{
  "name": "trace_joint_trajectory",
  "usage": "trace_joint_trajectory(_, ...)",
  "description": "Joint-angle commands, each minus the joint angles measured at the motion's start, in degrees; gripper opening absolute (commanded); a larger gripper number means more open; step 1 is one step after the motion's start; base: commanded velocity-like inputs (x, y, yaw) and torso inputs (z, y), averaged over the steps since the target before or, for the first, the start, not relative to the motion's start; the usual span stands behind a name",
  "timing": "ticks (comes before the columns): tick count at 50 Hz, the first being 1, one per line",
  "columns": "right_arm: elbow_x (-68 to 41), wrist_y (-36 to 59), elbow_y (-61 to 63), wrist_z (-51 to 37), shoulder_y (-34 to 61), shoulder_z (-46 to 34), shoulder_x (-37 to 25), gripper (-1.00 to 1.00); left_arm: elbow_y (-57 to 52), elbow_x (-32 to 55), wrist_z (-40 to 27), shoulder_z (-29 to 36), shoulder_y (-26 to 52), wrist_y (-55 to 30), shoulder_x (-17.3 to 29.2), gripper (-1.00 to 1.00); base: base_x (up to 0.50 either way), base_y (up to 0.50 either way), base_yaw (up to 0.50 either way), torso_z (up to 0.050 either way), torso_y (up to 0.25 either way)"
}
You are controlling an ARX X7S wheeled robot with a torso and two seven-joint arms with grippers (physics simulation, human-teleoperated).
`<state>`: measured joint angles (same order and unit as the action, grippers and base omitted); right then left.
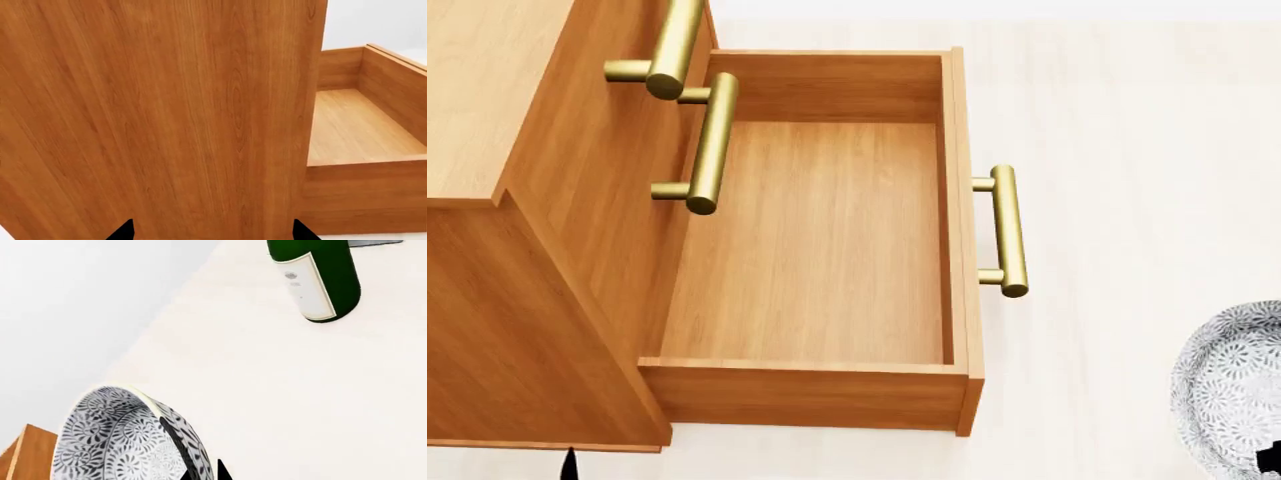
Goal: Put the bowl in the bottom drawer of the cabinet and close it.
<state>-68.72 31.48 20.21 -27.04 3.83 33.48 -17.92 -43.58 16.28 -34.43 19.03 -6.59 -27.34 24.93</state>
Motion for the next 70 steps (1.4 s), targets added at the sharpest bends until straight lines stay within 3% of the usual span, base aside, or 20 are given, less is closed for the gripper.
trace_joint_trajectory(1,-5.86,6.38,8.34,-5.24,11.13,-2.8,-6.95,-1.0,0.05,0.71,2.16,-2.05,-0.2,1.29,-1.06,1.0,0.0,0.0,0.0,0.0,0.0)
trace_joint_trajectory(7,-6.44,7.75,10.24,-6.03,16.9,-5.8,-9.4,-1.0,-0.15,0.89,2.04,-2.1,-0.16,1.14,-0.95,1.0,0.0,0.0,0.0,0.0,0.0)
trace_joint_trajectory(12,-0.55,12.16,11.59,-9.14,20.49,-11.8,-14.54,-1.0,0.22,0.82,2.07,-2.07,-0.19,1.54,-0.89,1.0,0.0,0.0,0.0,0.0,0.0)
trace_joint_trajectory(18,-3.45,13.38,10.93,-10.81,25.55,-13.16,-14.92,-1.0,-0.01,0.93,1.89,-2.07,-0.18,1.39,-0.82,1.0,0.0,0.0,0.0,0.0,0.0)
trace_joint_trajectory(36,-3.67,26.55,1.94,-19.24,50.83,-30.89,-16.79,-1.0,-0.31,1.08,1.49,-1.84,-0.02,0.95,-0.62,1.0,0.0,0.0,0.0,0.0,0.0)
trace_joint_trajectory(47,-8.59,36.41,-8.3,-25.83,64.24,-37.21,-13.3,-1.0,-0.18,1.29,1.38,-1.96,-0.1,1.22,-0.47,1.0,0.0,0.0,0.0,0.0,0.0)
trace_joint_trajectory(54,-0.69,35.72,-14.87,-21.93,71.72,-44.56,-10.81,-1.0,-0.1,1.23,1.18,-1.9,0.05,1.1,-0.41,1.0,0.0,0.0,0.0,0.0,0.0)
trace_joint_trajectory(58,-7.6,40.04,-24.46,-25.02,75.24,-42.33,-6.45,-1.0,0.2,1.35,1.25,-2.11,0.07,1.54,-0.36,1.0,0.0,0.0,0.0,0.0,0.0)
trace_joint_trajectory(61,-6.71,41.89,-28.8,-27.3,78.17,-44.26,-4.72,-1.0,0.41,1.6,1.35,-2.12,0.06,1.79,-0.48,1.0,0.0,0.0,0.0,0.0,0.0)
trace_joint_trajectory(65,-3.96,40.49,-31.8,-22.55,80.94,-47.46,-3.45,-1.0,0.11,1.87,1.22,-2.33,0.07,1.61,-0.38,1.0,0.0,0.0,0.0,0.0,0.0)
trace_joint_trajectory(70,-6.59,39.55,-40.19,-28.01,83.69,-43.63,1.03,-1.0,0.14,1.67,1.18,-1.98,0.07,1.69,-0.35,1.0,0.0,0.0,0.0,0.0,0.0)
